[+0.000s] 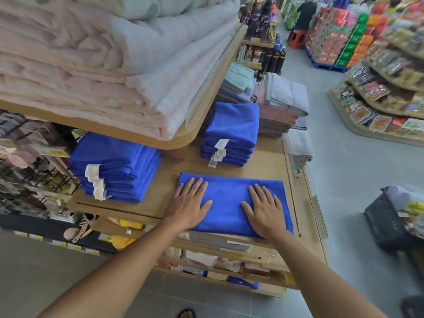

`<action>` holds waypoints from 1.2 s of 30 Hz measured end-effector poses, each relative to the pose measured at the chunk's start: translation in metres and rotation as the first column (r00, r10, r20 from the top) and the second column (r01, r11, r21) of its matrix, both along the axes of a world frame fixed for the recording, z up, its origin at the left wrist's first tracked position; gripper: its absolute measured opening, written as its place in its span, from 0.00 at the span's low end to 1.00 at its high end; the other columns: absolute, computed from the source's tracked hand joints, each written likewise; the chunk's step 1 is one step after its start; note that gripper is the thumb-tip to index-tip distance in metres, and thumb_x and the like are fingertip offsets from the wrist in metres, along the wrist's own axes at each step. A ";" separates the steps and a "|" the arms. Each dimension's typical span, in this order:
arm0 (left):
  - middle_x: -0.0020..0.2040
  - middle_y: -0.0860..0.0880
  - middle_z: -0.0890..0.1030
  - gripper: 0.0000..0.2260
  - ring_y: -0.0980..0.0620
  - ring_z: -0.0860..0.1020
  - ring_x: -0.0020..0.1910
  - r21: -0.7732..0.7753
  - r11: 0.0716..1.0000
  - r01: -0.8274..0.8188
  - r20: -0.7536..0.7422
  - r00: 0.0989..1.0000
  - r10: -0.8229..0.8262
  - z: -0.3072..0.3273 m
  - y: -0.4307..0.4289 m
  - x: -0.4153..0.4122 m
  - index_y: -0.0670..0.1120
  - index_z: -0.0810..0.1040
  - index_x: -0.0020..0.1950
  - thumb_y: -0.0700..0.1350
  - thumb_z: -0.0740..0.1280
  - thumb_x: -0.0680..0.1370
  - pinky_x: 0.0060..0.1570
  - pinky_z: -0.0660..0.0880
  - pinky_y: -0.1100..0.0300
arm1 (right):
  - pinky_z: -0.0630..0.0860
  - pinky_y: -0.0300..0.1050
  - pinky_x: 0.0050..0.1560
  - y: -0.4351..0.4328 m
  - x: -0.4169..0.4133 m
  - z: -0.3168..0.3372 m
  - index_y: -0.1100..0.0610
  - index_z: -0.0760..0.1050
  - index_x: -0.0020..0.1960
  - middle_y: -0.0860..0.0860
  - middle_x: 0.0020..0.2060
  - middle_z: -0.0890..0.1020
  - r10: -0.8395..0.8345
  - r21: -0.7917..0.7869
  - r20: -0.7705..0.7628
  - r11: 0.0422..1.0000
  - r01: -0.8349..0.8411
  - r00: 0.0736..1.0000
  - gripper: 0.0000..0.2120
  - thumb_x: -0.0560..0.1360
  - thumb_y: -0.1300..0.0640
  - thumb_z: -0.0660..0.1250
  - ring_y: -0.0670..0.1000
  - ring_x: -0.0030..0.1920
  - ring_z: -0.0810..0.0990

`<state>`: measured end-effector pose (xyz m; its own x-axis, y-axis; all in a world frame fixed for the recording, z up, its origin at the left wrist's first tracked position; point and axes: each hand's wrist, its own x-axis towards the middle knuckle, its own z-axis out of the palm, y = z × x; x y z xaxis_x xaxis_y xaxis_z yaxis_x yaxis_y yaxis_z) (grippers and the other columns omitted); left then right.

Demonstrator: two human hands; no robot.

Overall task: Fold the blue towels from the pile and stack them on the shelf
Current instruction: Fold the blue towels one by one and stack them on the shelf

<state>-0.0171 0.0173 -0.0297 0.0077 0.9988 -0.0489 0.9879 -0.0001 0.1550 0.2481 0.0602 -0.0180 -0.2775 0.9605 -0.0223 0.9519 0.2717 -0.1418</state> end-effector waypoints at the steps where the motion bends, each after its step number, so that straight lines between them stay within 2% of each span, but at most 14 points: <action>1: 0.84 0.52 0.48 0.33 0.50 0.44 0.82 0.000 1.000 0.005 0.004 1.000 -0.005 0.001 0.006 -0.001 0.51 0.48 0.84 0.65 0.46 0.82 0.80 0.44 0.47 | 0.48 0.53 0.81 0.005 -0.002 0.002 0.46 0.57 0.83 0.46 0.82 0.58 -0.003 0.000 -0.029 1.000 0.003 1.000 0.32 0.83 0.34 0.44 0.50 0.82 0.53; 4: 0.84 0.51 0.48 0.32 0.49 0.44 0.82 0.000 1.000 0.005 0.004 1.000 -0.005 0.005 0.016 -0.001 0.51 0.48 0.84 0.64 0.47 0.83 0.80 0.44 0.46 | 0.55 0.52 0.80 0.011 -0.004 0.010 0.53 0.64 0.80 0.51 0.80 0.64 -0.067 0.039 -0.151 0.996 0.074 0.986 0.25 0.85 0.47 0.54 0.53 0.80 0.60; 6: 0.84 0.50 0.48 0.32 0.48 0.44 0.83 0.013 1.000 0.004 -0.003 1.000 -0.004 0.007 0.016 0.003 0.49 0.48 0.84 0.63 0.48 0.83 0.80 0.43 0.44 | 0.60 0.53 0.78 0.006 0.001 0.014 0.61 0.63 0.79 0.58 0.78 0.66 -0.206 0.053 -0.210 0.974 0.221 0.956 0.26 0.84 0.52 0.58 0.58 0.78 0.63; 9: 0.84 0.51 0.47 0.32 0.49 0.42 0.82 0.051 0.996 0.079 0.018 0.997 -0.080 0.009 0.012 0.018 0.49 0.48 0.84 0.62 0.48 0.83 0.80 0.42 0.42 | 0.70 0.57 0.70 -0.004 0.009 0.018 0.66 0.59 0.78 0.63 0.71 0.71 -0.402 -0.004 -0.243 0.911 0.413 0.883 0.30 0.82 0.52 0.62 0.63 0.69 0.71; 13: 0.84 0.51 0.46 0.33 0.51 0.41 0.82 0.022 0.985 0.170 0.004 0.985 -0.170 0.007 0.007 0.039 0.49 0.46 0.84 0.64 0.46 0.83 0.79 0.40 0.41 | 0.75 0.54 0.57 0.013 0.014 0.033 0.67 0.62 0.74 0.63 0.62 0.77 -0.459 -0.111 -0.156 0.888 0.446 0.875 0.31 0.79 0.52 0.67 0.63 0.60 0.77; 15: 0.84 0.51 0.45 0.33 0.51 0.40 0.82 0.015 0.986 0.167 -0.005 0.986 -0.167 0.006 0.007 0.039 0.50 0.46 0.84 0.65 0.45 0.83 0.79 0.40 0.41 | 0.74 0.50 0.44 0.029 0.016 0.044 0.65 0.67 0.66 0.60 0.54 0.79 -0.519 -0.227 -0.237 0.852 0.473 0.821 0.25 0.75 0.56 0.70 0.59 0.51 0.79; 17: 0.84 0.51 0.45 0.33 0.51 0.40 0.82 0.012 0.985 0.174 -0.001 0.985 -0.174 0.004 0.008 0.038 0.50 0.45 0.84 0.65 0.44 0.82 0.79 0.39 0.41 | 0.72 0.48 0.37 0.043 0.022 0.051 0.61 0.72 0.54 0.57 0.45 0.79 -0.571 -0.323 -0.283 0.813 0.484 0.771 0.15 0.72 0.58 0.71 0.55 0.40 0.78; 19: 0.84 0.51 0.45 0.34 0.51 0.40 0.82 0.017 0.984 0.178 0.004 0.984 -0.178 0.002 0.009 0.037 0.50 0.45 0.84 0.65 0.43 0.82 0.79 0.38 0.41 | 0.75 0.50 0.40 0.051 0.027 0.058 0.59 0.73 0.49 0.55 0.44 0.79 -0.636 -0.444 -0.357 0.760 0.474 0.684 0.14 0.70 0.56 0.74 0.53 0.40 0.78; 22: 0.84 0.51 0.46 0.34 0.50 0.40 0.82 0.025 0.986 0.167 0.002 0.986 -0.167 0.000 0.009 0.037 0.50 0.45 0.84 0.66 0.43 0.81 0.78 0.38 0.41 | 0.81 0.56 0.55 0.054 0.036 0.073 0.59 0.76 0.59 0.55 0.54 0.81 -0.743 -0.656 -0.408 0.643 0.395 0.531 0.23 0.71 0.51 0.79 0.59 0.54 0.82; 24: 0.84 0.51 0.46 0.35 0.50 0.40 0.82 0.018 0.988 0.156 -0.001 0.988 -0.156 -0.001 0.010 0.040 0.50 0.45 0.84 0.66 0.42 0.81 0.78 0.38 0.40 | 0.82 0.54 0.55 0.050 0.043 0.086 0.58 0.78 0.60 0.55 0.54 0.84 -0.759 -0.716 -0.447 0.621 0.319 0.473 0.21 0.71 0.52 0.79 0.58 0.55 0.84; 27: 0.84 0.50 0.46 0.35 0.49 0.40 0.82 0.009 0.987 0.162 0.002 0.987 -0.162 -0.001 0.014 0.055 0.50 0.46 0.83 0.67 0.42 0.80 0.78 0.39 0.38 | 0.82 0.59 0.58 0.044 0.047 0.115 0.59 0.82 0.57 0.54 0.48 0.89 -0.694 -0.686 -0.538 0.690 0.230 0.478 0.14 0.73 0.55 0.77 0.59 0.51 0.87; 30: 0.84 0.50 0.45 0.35 0.48 0.39 0.82 -0.002 0.980 0.199 0.001 0.980 -0.199 0.000 0.019 0.078 0.50 0.45 0.84 0.67 0.42 0.81 0.77 0.38 0.37 | 0.80 0.65 0.58 0.041 0.041 0.142 0.60 0.82 0.53 0.58 0.47 0.88 -0.611 -0.597 -0.628 0.776 0.205 0.483 0.10 0.75 0.57 0.74 0.62 0.49 0.87; 33: 0.84 0.50 0.48 0.33 0.48 0.42 0.82 0.004 0.974 0.225 0.032 0.974 -0.225 0.006 0.021 0.091 0.50 0.49 0.84 0.65 0.45 0.82 0.78 0.40 0.38 | 0.82 0.59 0.53 0.039 0.017 0.156 0.63 0.80 0.54 0.63 0.51 0.86 -0.532 -0.497 -0.667 0.839 0.220 0.522 0.11 0.74 0.59 0.73 0.62 0.50 0.86; 36: 0.83 0.50 0.56 0.28 0.49 0.49 0.82 0.079 0.978 0.193 0.151 0.967 -0.203 0.018 0.020 0.088 0.50 0.59 0.81 0.61 0.51 0.83 0.79 0.45 0.41 | 0.81 0.56 0.54 0.037 -0.006 0.156 0.58 0.79 0.54 0.58 0.50 0.84 -0.487 -0.425 -0.632 0.868 0.255 0.604 0.11 0.73 0.57 0.74 0.58 0.51 0.84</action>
<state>0.0704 0.0375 -0.0113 0.2079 0.9776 0.0322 0.9303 -0.2078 0.3022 0.2425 0.0972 0.1378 0.0610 0.9670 -0.2473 0.5368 -0.2407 -0.8086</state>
